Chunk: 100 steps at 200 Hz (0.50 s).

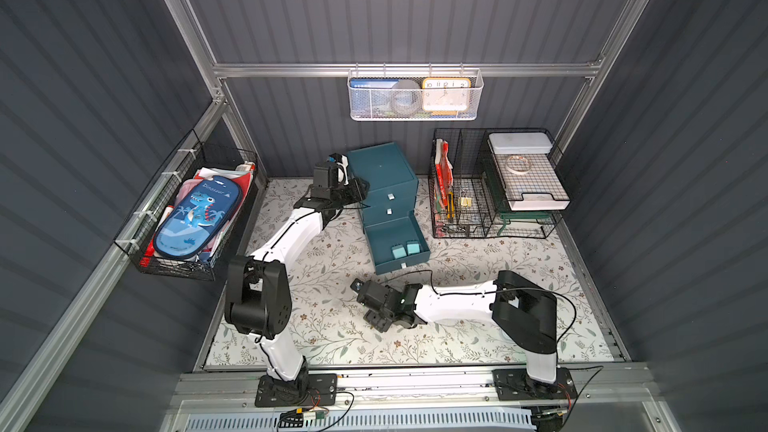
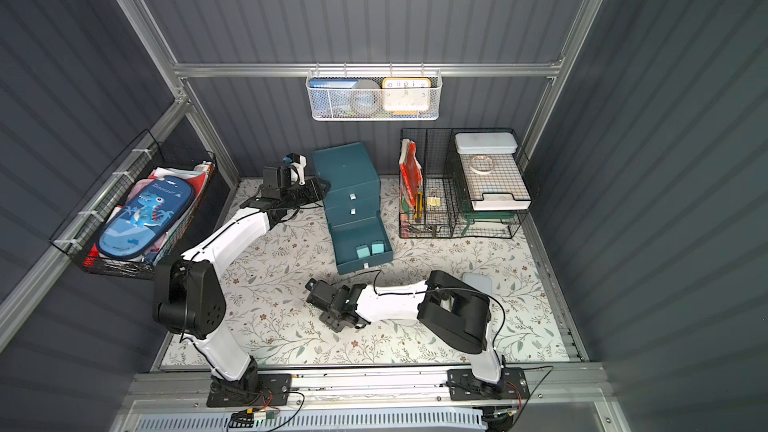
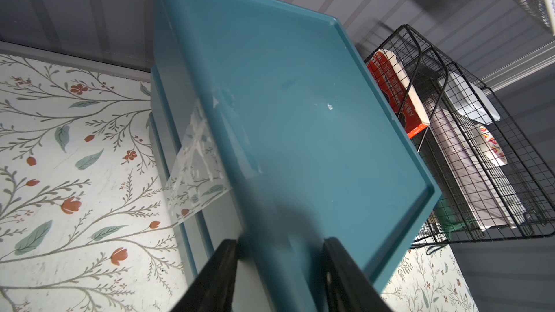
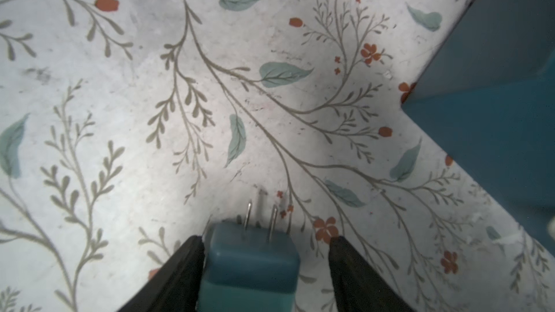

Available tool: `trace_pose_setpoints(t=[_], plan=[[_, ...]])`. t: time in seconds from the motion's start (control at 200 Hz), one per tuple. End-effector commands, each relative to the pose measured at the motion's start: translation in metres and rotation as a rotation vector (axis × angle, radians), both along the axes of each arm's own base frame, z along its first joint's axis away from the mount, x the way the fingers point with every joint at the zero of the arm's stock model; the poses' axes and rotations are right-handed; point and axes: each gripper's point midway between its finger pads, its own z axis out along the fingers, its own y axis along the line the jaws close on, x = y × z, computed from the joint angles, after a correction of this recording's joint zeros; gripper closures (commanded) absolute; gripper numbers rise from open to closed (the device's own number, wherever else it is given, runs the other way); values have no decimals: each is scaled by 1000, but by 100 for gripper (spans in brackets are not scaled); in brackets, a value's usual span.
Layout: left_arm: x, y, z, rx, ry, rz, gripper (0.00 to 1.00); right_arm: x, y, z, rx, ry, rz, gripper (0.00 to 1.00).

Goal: Place the plugs into the drawer by color
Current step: Pick up the plug from the center of the board.

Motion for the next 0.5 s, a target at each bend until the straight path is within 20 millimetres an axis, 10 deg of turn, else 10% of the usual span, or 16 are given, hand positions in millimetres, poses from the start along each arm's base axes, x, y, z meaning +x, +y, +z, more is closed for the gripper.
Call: trace_pose_setpoints(t=[0.0,0.29,0.495], plan=[[-40,-10,-70,79,236,-79,50,4,-2,1,-3,33,-21,31],[-41,-10,-72,84,242,-81,50,-24,11,66,173,312,-248,32],[-40,-11,-70,83,239,-83,50,-12,-9,66,76,351,-376,31]])
